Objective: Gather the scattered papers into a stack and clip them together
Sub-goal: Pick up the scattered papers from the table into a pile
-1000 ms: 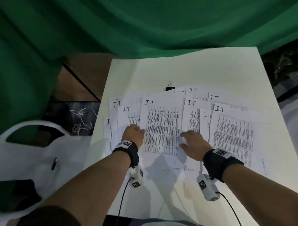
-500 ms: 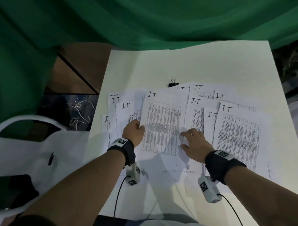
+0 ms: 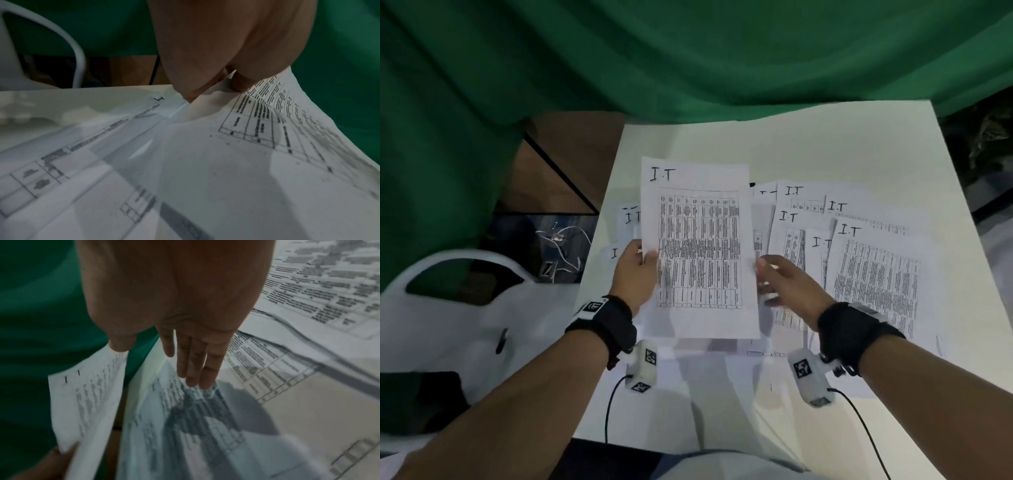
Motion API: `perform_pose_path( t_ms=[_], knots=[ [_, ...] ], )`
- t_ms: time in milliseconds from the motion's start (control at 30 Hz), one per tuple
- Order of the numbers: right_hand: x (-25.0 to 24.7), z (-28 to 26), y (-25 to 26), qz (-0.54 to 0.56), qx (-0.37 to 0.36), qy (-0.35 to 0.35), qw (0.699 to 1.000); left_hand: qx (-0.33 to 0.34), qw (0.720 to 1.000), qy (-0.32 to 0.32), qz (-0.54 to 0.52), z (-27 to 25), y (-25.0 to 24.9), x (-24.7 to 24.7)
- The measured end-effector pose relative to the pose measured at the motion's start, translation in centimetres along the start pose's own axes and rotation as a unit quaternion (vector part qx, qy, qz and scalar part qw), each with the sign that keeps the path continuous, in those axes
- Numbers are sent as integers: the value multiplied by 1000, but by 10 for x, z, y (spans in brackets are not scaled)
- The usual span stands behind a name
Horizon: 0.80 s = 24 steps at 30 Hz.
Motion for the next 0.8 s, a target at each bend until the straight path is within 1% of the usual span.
perform_pose_path(
  t_ms=[67,100,200,233,300,333,367,400,433,500,533,600,733,800],
  knots=[
    [-4,-7,3,101,15,-13,995,0,1000,25,6,-16,-4,18],
    [-9,-10,2,125,23,-20,992,-4,999,43,8,-23,-4,28],
    [-29,-20,-11,136,33,-50,989,-12,995,97,14,-38,1,60],
    [-37,-22,-18,131,32,-67,989,-12,995,101,21,-40,4,67],
    [-53,-29,-30,108,31,-94,989,-27,997,73,16,-38,10,79],
    [-60,-34,-33,100,34,-104,989,-36,998,50,14,-35,15,82],
    [-68,-37,-39,95,40,-114,988,-40,998,22,36,-30,21,84],
    [-75,-40,-44,92,47,-121,987,-45,996,-4,83,-26,27,83],
    [-81,-43,-49,89,54,-125,987,-51,987,-25,151,-21,35,81],
    [-90,-45,-60,90,60,-127,986,-67,962,-39,261,-16,48,79],
    [-93,-46,-64,91,62,-128,986,-77,954,-39,287,-16,51,79],
    [-97,-45,-69,92,64,-128,985,-105,950,-31,293,-14,58,80],
    [-98,-41,-71,83,80,-130,985,-140,959,16,247,-7,71,75],
    [-96,-39,-69,85,87,-128,984,-136,963,41,230,-6,71,70]
  ],
)
Point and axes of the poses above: each hand's wrist, its own z-axis towards the middle knuckle, its own x-axis out of the palm, y = z × x, the point moved 2 cm from there along z, towards the middle knuckle, and after that the axes turned 7 degrees about -z, right-handed, at the moved point
